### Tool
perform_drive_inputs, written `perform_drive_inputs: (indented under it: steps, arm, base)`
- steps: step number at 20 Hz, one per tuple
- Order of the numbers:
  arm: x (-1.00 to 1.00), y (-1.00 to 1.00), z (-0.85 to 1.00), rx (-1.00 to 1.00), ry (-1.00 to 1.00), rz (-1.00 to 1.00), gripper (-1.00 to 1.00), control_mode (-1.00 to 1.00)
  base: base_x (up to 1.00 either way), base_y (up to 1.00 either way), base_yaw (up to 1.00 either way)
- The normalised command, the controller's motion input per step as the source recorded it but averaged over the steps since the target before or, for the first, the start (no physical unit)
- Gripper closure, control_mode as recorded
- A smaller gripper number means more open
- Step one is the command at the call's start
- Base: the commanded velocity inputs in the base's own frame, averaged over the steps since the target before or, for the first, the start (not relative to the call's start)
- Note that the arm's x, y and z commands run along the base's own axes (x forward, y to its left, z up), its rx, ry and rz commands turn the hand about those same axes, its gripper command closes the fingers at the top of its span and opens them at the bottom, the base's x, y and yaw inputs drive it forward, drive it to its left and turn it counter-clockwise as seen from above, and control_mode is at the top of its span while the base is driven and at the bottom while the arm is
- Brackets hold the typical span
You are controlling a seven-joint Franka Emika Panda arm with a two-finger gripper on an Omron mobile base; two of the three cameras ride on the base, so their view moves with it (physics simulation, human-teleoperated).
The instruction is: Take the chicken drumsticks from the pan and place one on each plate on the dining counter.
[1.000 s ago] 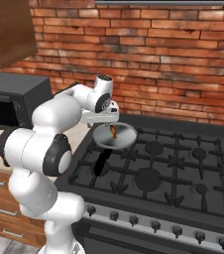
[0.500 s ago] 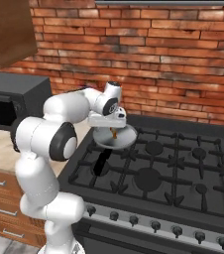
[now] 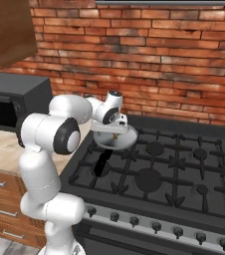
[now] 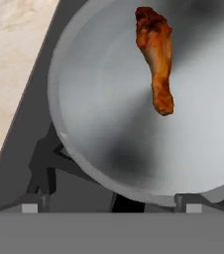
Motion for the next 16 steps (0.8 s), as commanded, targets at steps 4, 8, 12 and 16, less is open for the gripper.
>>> perform_drive_inputs:
  steps: [4, 8, 12, 16]
  arm:
    - [0.52, 0.00, -0.01, 0.00, -0.01, -0.06, -1.00, -1.00]
    - [0.57, -0.01, 0.00, 0.00, 0.00, 0.00, -1.00, -1.00]
    - [0.47, 0.00, -0.09, 0.00, 0.00, -0.01, -1.00, -1.00]
    - [0.30, 0.00, -0.41, -0.05, 0.00, -0.02, -1.00, -1.00]
  base:
    - [0.00, 0.00, 0.00]
    - [0.00, 0.00, 0.00]
    - [0.00, 0.00, 0.00]
    - [0.00, 0.00, 0.00]
